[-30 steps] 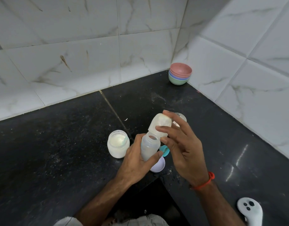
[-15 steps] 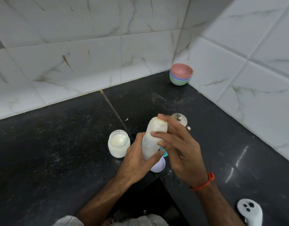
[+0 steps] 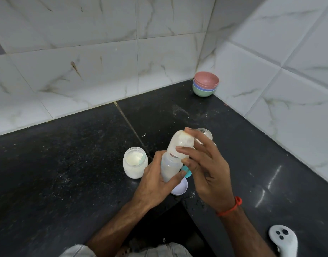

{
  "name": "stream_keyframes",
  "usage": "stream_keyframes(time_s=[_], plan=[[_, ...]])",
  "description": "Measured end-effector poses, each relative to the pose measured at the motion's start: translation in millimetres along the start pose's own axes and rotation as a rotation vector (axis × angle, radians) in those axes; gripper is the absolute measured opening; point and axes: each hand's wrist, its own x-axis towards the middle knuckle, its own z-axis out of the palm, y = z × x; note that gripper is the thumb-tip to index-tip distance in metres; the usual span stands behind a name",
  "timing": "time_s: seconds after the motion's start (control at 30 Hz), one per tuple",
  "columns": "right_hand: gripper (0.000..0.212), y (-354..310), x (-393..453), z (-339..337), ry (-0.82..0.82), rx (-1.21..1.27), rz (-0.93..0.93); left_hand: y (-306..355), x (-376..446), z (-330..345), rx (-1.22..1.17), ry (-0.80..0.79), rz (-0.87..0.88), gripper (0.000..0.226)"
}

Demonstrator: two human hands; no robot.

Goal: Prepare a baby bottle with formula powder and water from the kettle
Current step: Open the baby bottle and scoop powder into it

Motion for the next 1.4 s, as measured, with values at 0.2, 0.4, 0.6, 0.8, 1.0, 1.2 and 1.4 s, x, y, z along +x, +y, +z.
stream_keyframes(time_s=[0.2,0.4,0.6,0.8,1.0,1.2,1.4], plan=[[0.038,-3.0,0.9,-0.6,-0.015,0.008,-0.027,1.0,-1.2,-0.7,-0.003,0.006,-0.018,0.059],[0.039,-0.3,-0.3,0.3,-0.012,0.013,-0.021,-2.6,-3.7,-0.6,-0.006,0.003,-0.020,0.057],[0.036,1.8,-2.5,1.4,-0.057,0.071,0.024,-2.9,-6.0,-3.3,-0.011,0.002,-0.016,0.055],[0.030,4.9,-4.0,1.9,0.218,0.641,0.582,-5.5,-6.8,-7.4,0.033,0.001,-0.030,0.053],[0.051,15.8,-8.4,-1.8,0.307,0.975,0.848,-5.9,-8.9,-11.7,0.075,0.018,-0.029,0.053],[0.041,11.0,-14.6,-5.0,0.194,0.719,0.736,-12.6,-12.7,-10.4,0.116,-0.020,-0.023,0.053],[0.044,-0.2,-12.2,-5.4,-0.004,0.210,0.197,-12.5,-11.9,-6.9,0.057,-0.019,0.010,0.052]])
